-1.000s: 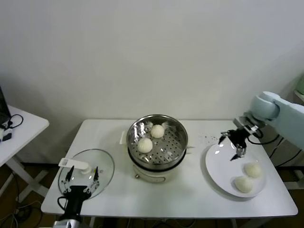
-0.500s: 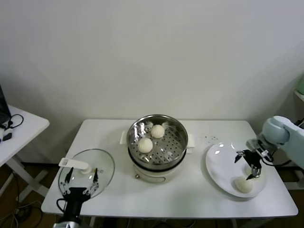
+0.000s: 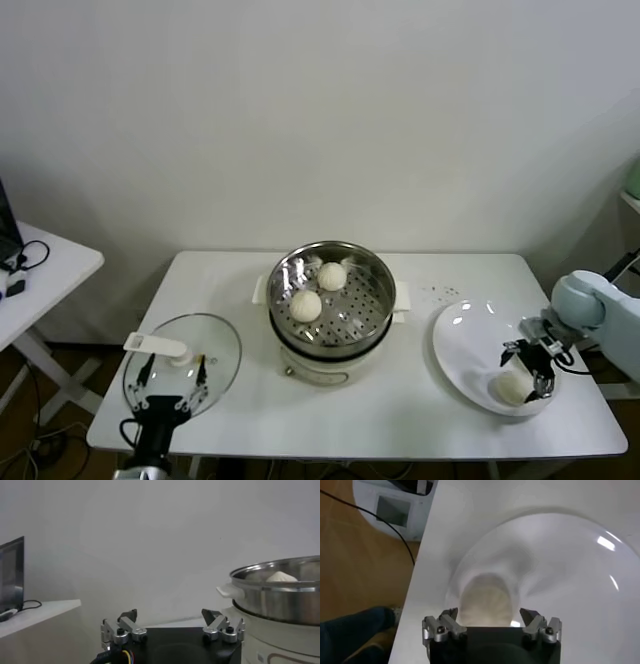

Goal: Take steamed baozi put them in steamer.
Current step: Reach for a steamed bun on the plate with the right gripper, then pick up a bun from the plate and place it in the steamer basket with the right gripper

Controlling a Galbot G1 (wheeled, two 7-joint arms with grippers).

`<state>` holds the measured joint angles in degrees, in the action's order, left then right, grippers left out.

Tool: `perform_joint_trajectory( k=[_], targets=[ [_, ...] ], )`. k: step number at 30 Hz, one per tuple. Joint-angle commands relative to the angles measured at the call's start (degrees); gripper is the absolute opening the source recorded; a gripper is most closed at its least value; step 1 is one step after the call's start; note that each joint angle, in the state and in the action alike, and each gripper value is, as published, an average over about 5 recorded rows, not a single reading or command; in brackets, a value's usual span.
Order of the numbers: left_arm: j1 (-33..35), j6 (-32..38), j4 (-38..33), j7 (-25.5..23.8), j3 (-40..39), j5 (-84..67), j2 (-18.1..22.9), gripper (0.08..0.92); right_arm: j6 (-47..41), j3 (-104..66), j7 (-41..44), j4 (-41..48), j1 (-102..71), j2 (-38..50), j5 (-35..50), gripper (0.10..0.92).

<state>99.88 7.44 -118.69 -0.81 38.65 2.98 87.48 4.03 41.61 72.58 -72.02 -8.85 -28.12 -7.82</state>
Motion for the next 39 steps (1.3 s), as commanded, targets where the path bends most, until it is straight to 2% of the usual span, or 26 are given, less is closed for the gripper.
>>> perform_joint_trajectory(
  k=[1,8,16,24,32,39],
  targets=[
    [0.0,0.0,0.1,0.0,0.0,0.1,0.1,0.823,0.0,-1.4,0.0,0.9,-2.1,-0.4,-1.2,0.823],
    [-0.2,0.0,0.3,0.1,-0.1,0.2,0.1,0.823,0.0,-1.5,0.2,1.5,-2.1,-1.0,-1.7,0.820],
    [-0.1,-0.1,0.2,0.1,-0.1,0.4,0.2,0.823,0.1,-1.5,0.1,1.6,-2.1,-1.2,-1.7,0.737],
    [-0.1,-0.2,0.1,0.1,-0.1,0.4,0.1,0.823,0.3,-1.3,0.1,0.6,-0.4,-0.7,-0.9,0.707],
    [0.0,-0.2,-0.2,-0.1,0.0,0.2,-0.1,0.823,3.1,3.1,1.7,-2.2,12.6,-1.2,1.9,0.707],
    [-0.1,-0.2,-0.6,-0.4,-0.3,0.5,-0.2,0.823,9.7,8.3,3.7,-8.0,27.8,-4.4,-1.9,0.711]
  ],
)
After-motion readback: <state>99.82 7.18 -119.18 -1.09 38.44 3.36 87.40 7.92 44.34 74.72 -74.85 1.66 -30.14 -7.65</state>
